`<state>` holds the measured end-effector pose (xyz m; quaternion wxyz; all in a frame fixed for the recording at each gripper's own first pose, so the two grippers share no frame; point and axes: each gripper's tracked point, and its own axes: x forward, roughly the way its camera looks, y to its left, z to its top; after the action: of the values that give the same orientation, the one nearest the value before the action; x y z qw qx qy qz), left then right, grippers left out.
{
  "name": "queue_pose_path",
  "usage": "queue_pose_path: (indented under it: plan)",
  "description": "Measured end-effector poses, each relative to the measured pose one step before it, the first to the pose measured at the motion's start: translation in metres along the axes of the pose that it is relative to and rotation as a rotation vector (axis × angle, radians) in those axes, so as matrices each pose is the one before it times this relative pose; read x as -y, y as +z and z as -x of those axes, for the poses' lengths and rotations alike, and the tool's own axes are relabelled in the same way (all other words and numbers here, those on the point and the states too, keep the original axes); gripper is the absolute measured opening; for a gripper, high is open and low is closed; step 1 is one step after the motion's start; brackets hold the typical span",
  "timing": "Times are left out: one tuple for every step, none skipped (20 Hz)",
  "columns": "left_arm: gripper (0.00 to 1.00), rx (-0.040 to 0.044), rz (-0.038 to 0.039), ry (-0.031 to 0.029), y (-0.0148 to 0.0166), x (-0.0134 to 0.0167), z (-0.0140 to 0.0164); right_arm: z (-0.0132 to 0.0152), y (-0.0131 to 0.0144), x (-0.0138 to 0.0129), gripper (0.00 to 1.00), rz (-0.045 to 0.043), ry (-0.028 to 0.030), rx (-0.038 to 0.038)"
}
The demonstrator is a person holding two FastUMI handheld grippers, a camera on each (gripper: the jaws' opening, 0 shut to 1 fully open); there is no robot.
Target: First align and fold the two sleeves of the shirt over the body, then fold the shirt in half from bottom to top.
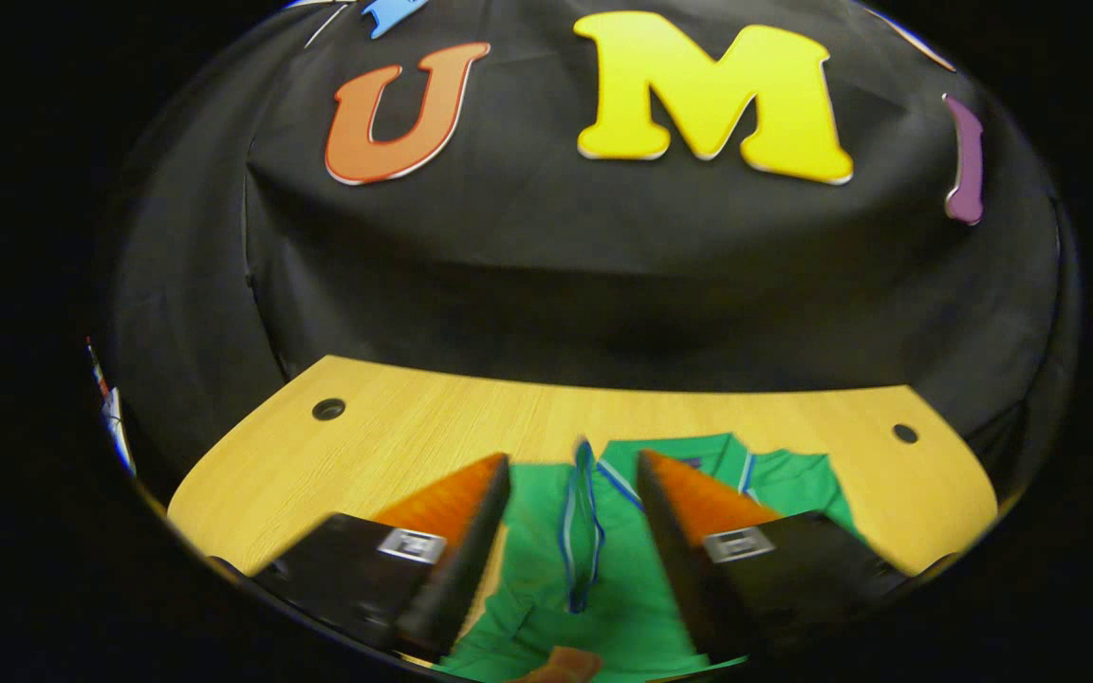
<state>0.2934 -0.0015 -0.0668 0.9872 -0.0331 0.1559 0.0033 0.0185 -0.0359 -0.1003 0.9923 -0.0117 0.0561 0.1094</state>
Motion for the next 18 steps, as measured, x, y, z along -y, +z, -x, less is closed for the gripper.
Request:
queue_pose_path:
  plan:
    - [1.0, 0.03428, -0.016, 0.00703, 0.01137, 0.0042, 0.01353, 0.00492, 0.00029, -0.00256, 0.95, 0.00214, -0.00554, -0.00376]
    - [1.0, 0.02833, -0.01758, -0.00679, 0.00884, 0.00326, 0.00868, 0.00544, 0.00209, -0.00327, 0.95, -0.00302, -0.0007, 0.00199]
    - [1.0, 0.0248, -0.00469, -0.00574, 0.00487, -0.00006, 0.00856, 0.00591, 0.0022, -0.0016, 0.95, -0.00212, -0.00589, 0.00323]
    - [1.0, 0.01352, -0.00848, -0.0139, 0.01317, 0.00616, 0.02565, 0.00522, 0.00436, -0.00216, 0.95, 0.00185, -0.00876, 0.007]
    - [1.0, 0.02004, -0.00626, 0.00227, 0.01026, -0.00307, 0.02076, 0.00536, 0.00425, -0.00128, 0.95, 0.00271, -0.0099, 0.00947]
    - [1.0, 0.02091, -0.00978, 0.00285, 0.01381, -0.00591, 0.02287, 0.00628, 0.00557, -0.00162, 0.95, 0.00298, -0.00905, 0.00987]
    - [1.0, 0.02414, -0.016, -0.00742, 0.01128, -0.00301, 0.02011, 0.00505, 0.00489, -0.00192, 0.95, 0.00381, -0.00993, 0.01053]
    - [1.0, 0.02384, -0.01281, 0.01357, 0.00978, -0.00811, 0.02309, 0.00528, 0.00583, -0.00177, 0.95, 0.00626, -0.0124, 0.00717]
    - [1.0, 0.02136, -0.00809, 0.00898, 0.00533, -0.00593, 0.01682, 0.00638, 0.00429, -0.00067, 0.95, 0.00778, -0.00965, 0.00892]
    - [1.0, 0.01763, -0.0005, 0.00829, 0.00201, -0.00614, 0.0212, 0.00639, 0.00574, 0.00059, 0.95, 0.00435, -0.01436, 0.00888]
    - [1.0, 0.01129, -0.00284, 0.00628, -0.00036, -0.00646, 0.01787, 0.00442, 0.00472, -0.0007, 0.95, 0.00308, -0.0047, 0.01003]
    - [1.0, 0.00591, 0.00503, 0.00352, -0.00336, -0.00556, 0.01758, 0.00641, 0.00454, -0.00275, 0.95, 0.00466, -0.00327, 0.00898]
    - [1.0, 0.00786, 0.00526, -0.00238, -0.00367, -0.00321, 0.01731, 0.00522, 0.00199, -0.00033, 0.95, 0.0103, -0.0049, 0.00849]
    - [1.0, 0.0045, 0.00137, 0.00421, -0.00555, -0.00491, 0.01582, 0.0031, 0.00129, 0.00092, 0.96, 0.01423, -0.01048, 0.00782]
    - [1.0, 0.00344, -0.00323, 0.00651, -0.00807, -0.00595, 0.01488, 0.00248, -0.00066, 0.00135, 0.95, 0.0155, -0.00902, 0.00839]
    - [1.0, -0.00062, -0.00625, 0.00218, -0.00904, -0.00415, 0.01339, 0.00251, -0.00091, 0.00038, 0.95, 0.00873, -0.01165, 0.00296]
    - [1.0, -0.00286, 0.00086, 0.0094, -0.01083, -0.00502, 0.01395, 0.00169, -0.00446, -0.00008, 0.95, 0.00092, -0.00856, -0.00334]
    - [1.0, -0.00476, 0.00228, 0.01182, -0.01151, -0.00473, 0.01013, 0.00234, -0.00552, -0.00113, 0.96, -0.00652, 0.00182, -0.01019]
